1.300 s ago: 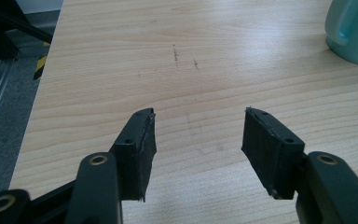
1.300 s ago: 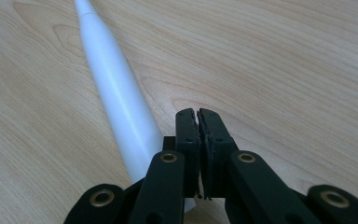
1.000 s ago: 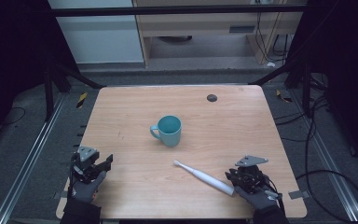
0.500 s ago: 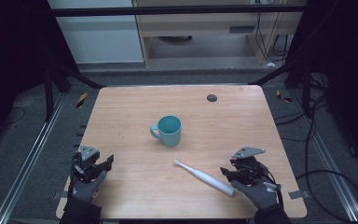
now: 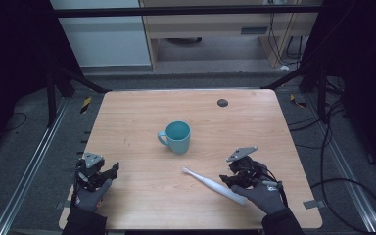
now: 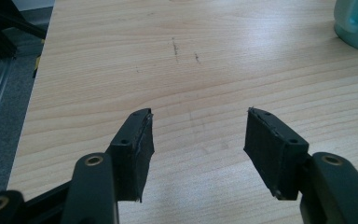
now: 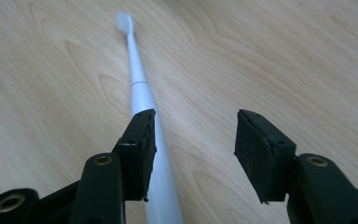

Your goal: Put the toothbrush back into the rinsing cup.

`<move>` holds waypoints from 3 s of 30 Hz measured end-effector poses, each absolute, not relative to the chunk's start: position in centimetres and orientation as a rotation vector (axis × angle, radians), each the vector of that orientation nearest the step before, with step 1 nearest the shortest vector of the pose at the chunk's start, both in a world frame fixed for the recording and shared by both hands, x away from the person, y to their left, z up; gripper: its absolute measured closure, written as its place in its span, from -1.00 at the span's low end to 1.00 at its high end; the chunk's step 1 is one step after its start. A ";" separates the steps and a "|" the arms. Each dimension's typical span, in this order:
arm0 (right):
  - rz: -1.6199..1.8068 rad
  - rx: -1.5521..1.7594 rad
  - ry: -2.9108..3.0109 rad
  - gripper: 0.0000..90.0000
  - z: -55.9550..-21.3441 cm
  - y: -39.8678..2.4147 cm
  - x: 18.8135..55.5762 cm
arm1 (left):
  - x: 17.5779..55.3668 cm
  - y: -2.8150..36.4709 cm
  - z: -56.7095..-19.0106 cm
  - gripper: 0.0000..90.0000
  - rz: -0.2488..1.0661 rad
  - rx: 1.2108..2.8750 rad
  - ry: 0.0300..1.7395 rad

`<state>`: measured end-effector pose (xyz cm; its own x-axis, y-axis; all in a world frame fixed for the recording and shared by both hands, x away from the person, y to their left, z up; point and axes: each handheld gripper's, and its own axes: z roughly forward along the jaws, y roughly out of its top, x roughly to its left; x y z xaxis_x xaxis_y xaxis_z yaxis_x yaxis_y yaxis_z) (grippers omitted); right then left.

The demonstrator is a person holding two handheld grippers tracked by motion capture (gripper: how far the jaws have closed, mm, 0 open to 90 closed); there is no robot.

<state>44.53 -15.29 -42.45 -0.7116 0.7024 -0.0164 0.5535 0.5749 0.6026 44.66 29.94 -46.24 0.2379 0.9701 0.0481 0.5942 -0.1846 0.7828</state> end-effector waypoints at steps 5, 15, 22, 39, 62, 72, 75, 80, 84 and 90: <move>0.764 1.009 2.641 0.11 -42.8 -13.9 44.9 | 44.7 29.9 -46.2 -0.08 0.747 1.875 1.431; 0.651 0.953 2.748 0.15 -43.4 -12.4 45.1 | 44.8 29.9 -46.3 -0.09 0.743 1.885 1.433; 0.559 0.922 2.795 0.16 -44.1 -11.6 45.3 | 44.8 29.9 -46.4 -0.09 0.741 1.890 1.433; 0.378 0.861 2.887 0.24 -45.7 -10.4 46.2 | 44.9 29.9 -46.5 -0.09 0.736 1.898 1.436; 0.335 0.884 2.899 0.46 -46.7 -10.1 46.2 | 45.0 29.8 -46.5 -0.09 0.735 1.908 1.436; 0.351 0.922 2.873 0.48 -46.7 -10.4 46.1 | 45.0 29.8 -46.5 -0.09 0.734 1.907 1.437; 0.412 0.930 2.846 0.48 -46.0 -10.7 46.0 | 45.0 29.9 -46.5 -0.09 0.737 1.905 1.438; 0.502 0.919 2.839 0.48 -44.4 -11.3 45.6 | 45.0 29.8 -46.5 -0.09 0.737 1.907 1.436; 0.626 0.925 2.841 0.48 -42.9 -11.9 45.2 | 45.0 29.9 -46.5 -0.09 0.736 1.904 1.438; 0.857 0.910 2.783 0.48 -41.0 -12.7 44.8 | 45.0 29.9 -46.5 -0.09 0.737 1.905 1.437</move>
<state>44.78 -12.65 -41.04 -0.8185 0.5683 0.0844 0.5174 0.6652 0.5383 44.95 29.85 -46.47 0.2473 0.9671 0.0596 0.6125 -0.2037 0.7638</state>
